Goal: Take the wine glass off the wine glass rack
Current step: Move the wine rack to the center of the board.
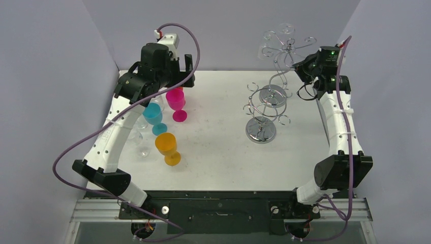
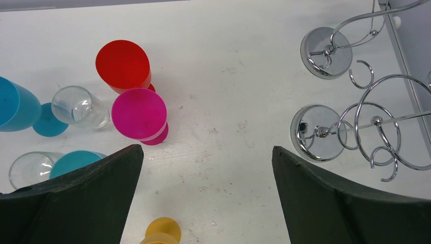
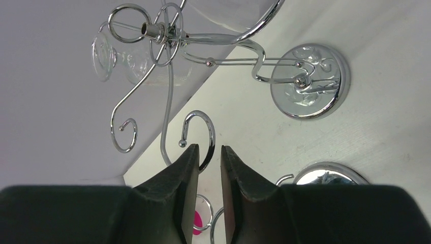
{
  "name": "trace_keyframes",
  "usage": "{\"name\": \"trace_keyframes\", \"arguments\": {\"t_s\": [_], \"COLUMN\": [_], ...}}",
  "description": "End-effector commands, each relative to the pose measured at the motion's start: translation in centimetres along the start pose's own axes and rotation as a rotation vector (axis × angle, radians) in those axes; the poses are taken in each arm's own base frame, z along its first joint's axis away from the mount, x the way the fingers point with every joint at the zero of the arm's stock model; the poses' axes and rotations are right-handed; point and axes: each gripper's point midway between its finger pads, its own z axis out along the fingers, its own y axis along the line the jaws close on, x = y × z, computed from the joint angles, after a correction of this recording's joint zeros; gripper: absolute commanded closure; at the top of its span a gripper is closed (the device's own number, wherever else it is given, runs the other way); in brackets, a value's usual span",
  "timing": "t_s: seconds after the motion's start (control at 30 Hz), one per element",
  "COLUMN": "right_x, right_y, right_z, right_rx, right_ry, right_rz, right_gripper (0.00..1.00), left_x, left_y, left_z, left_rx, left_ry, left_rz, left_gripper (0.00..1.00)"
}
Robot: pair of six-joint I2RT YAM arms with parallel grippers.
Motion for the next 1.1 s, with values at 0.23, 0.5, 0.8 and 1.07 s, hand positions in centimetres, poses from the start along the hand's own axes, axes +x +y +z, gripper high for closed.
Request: {"name": "trace_keyframes", "arguments": {"t_s": [0.23,0.5,0.8,1.07], "right_x": [-0.8,-1.8,-2.9,-4.4], "right_y": [0.0,0.3,0.1,-0.1], "right_z": [1.3,1.0,0.2,-1.0], "right_rx": [0.005,0.013,0.025,0.028], "right_ry": [-0.03,-0.048,-0.07,-0.099], "right_rz": [0.009,0.0,-0.002,0.001], "right_gripper": [0.91,1.0,1.0,1.0], "left_x": [-1.8,-1.6,-1.6,-1.4], "left_y": [-0.3,-0.2,-0.3,-0.9], "left_z": [-2.3,-2.5,-2.4,-2.1], "left_rx": [0.025,0.018,0.018,0.027], "left_ry": [-0.085,-0.082,-0.08,-0.073], "left_rz": [-0.016,-0.012,-0.009,-0.005], "left_gripper": [0.04,0.04,0.04,0.04]}}
